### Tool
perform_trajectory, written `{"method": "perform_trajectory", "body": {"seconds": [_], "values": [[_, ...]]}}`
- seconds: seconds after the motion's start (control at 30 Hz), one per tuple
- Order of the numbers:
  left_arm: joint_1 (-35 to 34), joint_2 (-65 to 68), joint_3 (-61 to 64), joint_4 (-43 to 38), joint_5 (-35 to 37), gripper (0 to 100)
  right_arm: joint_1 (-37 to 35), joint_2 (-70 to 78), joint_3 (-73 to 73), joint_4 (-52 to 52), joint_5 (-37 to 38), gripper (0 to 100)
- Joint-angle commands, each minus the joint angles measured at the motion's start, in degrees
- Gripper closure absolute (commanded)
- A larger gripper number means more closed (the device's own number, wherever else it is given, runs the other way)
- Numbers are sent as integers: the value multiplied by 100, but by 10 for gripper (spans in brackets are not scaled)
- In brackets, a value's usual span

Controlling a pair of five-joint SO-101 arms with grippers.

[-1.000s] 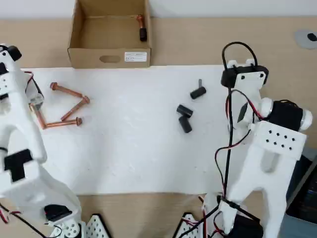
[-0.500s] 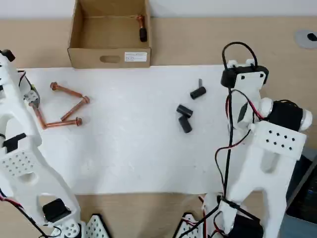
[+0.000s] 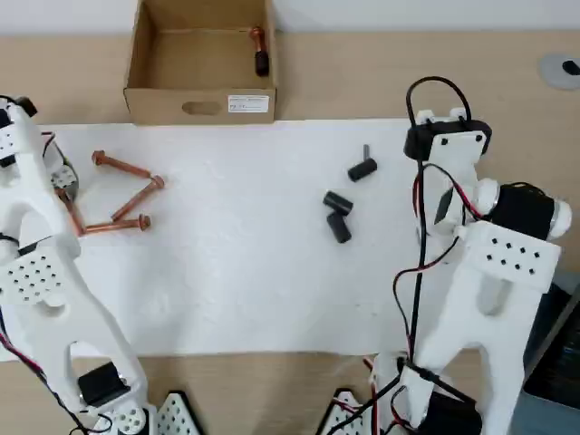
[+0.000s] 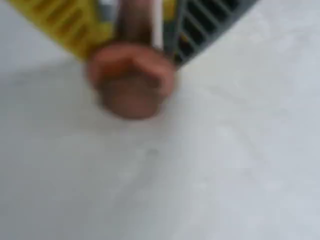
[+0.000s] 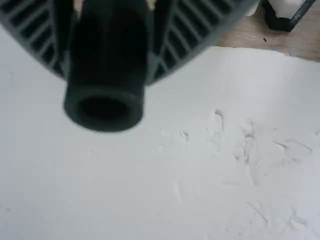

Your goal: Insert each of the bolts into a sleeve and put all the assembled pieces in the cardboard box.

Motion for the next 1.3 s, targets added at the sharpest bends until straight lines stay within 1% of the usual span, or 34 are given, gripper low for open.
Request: {"method": "perform_trajectory", "body": {"seconds": [0.0,0.17,0.33,0.47,0.57,0.7,0.97,1.07,1.17,1.27], "values": [[9,31,-229,132,9,993,22,-189,-13,26,-26,987],[44,31,-624,624,26,994,4,-189,-127,202,-35,987],[114,-189,-1468,1178,0,994,-101,-251,-708,378,-44,987],[343,-664,-1565,1187,35,997,-110,-708,-1024,369,-9,987],[413,-1262,-1380,1187,35,997,-110,-1095,-1051,369,-9,987],[642,-2202,-897,1187,0,998,-84,-1604,-1015,378,-9,987],[1363,-4444,431,1187,35,998,-66,-2281,-1007,378,-35,989],[1626,-5508,1134,1187,70,998,-66,-2466,-787,360,-44,989],[1890,-6589,2040,1178,264,998,-66,-2695,-382,308,-53,989],[2189,-7530,2919,1073,273,998,-66,-3020,-22,97,-440,989]]}}
